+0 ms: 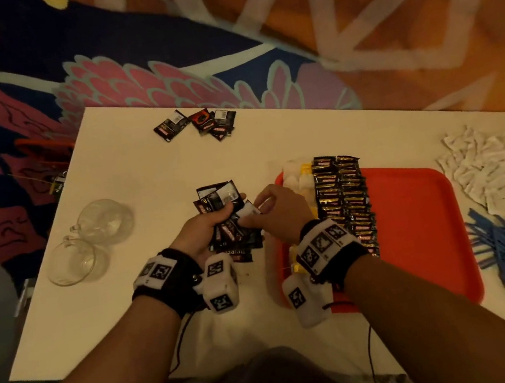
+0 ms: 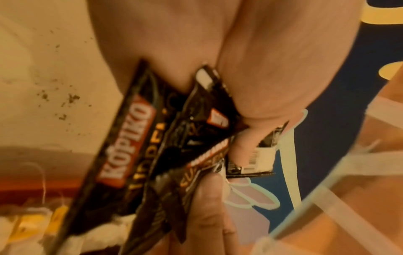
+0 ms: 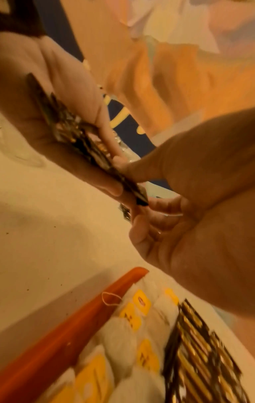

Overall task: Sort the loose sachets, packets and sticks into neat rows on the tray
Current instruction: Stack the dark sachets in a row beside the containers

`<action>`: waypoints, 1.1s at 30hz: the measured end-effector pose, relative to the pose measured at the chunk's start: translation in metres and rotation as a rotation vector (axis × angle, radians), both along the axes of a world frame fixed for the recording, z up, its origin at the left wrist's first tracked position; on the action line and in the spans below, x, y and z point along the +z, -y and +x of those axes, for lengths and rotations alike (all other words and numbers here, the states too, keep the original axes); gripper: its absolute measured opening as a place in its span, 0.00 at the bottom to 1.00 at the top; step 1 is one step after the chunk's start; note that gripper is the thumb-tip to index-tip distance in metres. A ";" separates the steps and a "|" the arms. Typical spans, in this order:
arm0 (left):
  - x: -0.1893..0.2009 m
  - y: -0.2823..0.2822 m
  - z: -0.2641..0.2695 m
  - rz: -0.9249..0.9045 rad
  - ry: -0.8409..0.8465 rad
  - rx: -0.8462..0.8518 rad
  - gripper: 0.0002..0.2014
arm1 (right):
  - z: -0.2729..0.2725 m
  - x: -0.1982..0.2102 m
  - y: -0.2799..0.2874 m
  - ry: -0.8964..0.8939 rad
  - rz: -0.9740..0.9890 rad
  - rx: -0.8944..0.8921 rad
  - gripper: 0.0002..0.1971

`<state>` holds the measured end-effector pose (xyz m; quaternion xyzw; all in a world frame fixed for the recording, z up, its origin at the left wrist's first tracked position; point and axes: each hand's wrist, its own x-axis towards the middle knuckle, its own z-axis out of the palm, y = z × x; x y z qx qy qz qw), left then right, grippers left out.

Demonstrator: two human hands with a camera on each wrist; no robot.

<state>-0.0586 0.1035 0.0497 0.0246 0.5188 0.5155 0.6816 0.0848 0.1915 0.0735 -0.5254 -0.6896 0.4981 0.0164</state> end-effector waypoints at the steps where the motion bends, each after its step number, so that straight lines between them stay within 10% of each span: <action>1: 0.003 -0.002 0.008 -0.024 -0.012 0.010 0.18 | 0.009 0.004 -0.002 -0.007 -0.003 -0.018 0.20; 12: 0.049 -0.023 0.093 -0.062 0.066 0.129 0.11 | 0.098 0.052 -0.010 -0.354 0.362 -0.254 0.13; 17: 0.068 -0.030 0.126 -0.026 0.066 0.172 0.13 | 0.126 0.060 0.001 -0.193 0.609 0.330 0.10; 24: 0.082 -0.028 0.165 0.053 0.110 0.230 0.11 | 0.166 0.064 0.006 -0.059 0.697 0.560 0.30; 30: 0.090 -0.026 0.193 0.029 -0.051 0.232 0.12 | 0.183 0.065 0.001 -0.325 0.388 0.145 0.12; 33: 0.092 -0.025 0.205 0.051 -0.090 0.235 0.11 | 0.183 0.068 -0.010 -0.265 0.249 -0.080 0.24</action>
